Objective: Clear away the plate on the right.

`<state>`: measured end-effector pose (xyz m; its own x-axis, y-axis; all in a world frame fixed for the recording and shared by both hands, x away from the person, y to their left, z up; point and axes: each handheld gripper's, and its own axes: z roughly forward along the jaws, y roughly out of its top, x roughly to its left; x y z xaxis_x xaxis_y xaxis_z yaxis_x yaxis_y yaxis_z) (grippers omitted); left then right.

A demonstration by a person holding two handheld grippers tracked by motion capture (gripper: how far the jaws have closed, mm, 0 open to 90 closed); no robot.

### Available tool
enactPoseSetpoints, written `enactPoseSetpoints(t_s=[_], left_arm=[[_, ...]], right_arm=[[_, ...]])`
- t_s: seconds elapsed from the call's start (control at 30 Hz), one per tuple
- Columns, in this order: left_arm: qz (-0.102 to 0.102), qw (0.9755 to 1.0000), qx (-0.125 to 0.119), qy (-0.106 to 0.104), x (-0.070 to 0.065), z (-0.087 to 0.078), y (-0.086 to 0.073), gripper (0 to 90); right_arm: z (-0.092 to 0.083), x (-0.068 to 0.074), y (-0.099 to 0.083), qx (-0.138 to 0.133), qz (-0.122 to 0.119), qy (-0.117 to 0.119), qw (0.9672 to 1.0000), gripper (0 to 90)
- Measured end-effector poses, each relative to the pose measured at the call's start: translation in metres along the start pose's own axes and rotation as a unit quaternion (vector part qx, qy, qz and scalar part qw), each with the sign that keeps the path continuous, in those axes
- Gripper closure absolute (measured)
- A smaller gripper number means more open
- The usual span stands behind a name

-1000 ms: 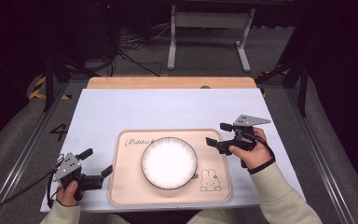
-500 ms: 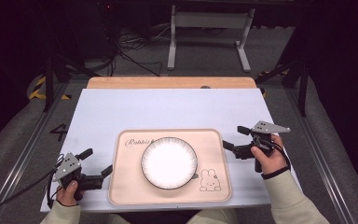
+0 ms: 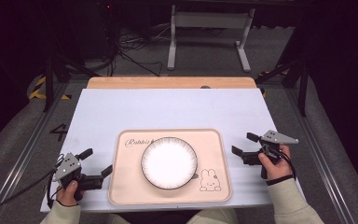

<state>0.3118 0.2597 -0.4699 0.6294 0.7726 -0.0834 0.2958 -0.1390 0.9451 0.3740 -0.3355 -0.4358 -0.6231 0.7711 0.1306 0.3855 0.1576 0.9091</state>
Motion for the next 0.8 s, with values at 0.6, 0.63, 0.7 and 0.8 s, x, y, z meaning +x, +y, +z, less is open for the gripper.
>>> enactPoseSetpoints(t_s=[0.6, 0.63, 0.7, 0.8], left_arm=[[-0.006, 1.0000, -0.005, -0.004, 0.002, -0.001, 0.000, 0.4], [-0.006, 1.0000, -0.006, -0.005, 0.002, -0.001, 0.000, 0.4], [-0.008, 0.9999, -0.006, -0.005, 0.002, -0.001, 0.000, 0.4], [-0.008, 0.9999, -0.007, -0.006, 0.002, -0.001, 0.000, 0.4]], right_arm=[[-0.003, -0.003, -0.021, -0.008, -0.021, -0.007, 0.9997, 2.8], [-0.003, -0.002, -0.020, -0.005, -0.023, -0.009, 0.9997, 2.8], [-0.002, -0.001, -0.020, 0.000, -0.027, -0.005, 0.9996, 2.8], [-0.002, -0.002, -0.020, 0.001, -0.028, -0.003, 0.9996, 2.9]])
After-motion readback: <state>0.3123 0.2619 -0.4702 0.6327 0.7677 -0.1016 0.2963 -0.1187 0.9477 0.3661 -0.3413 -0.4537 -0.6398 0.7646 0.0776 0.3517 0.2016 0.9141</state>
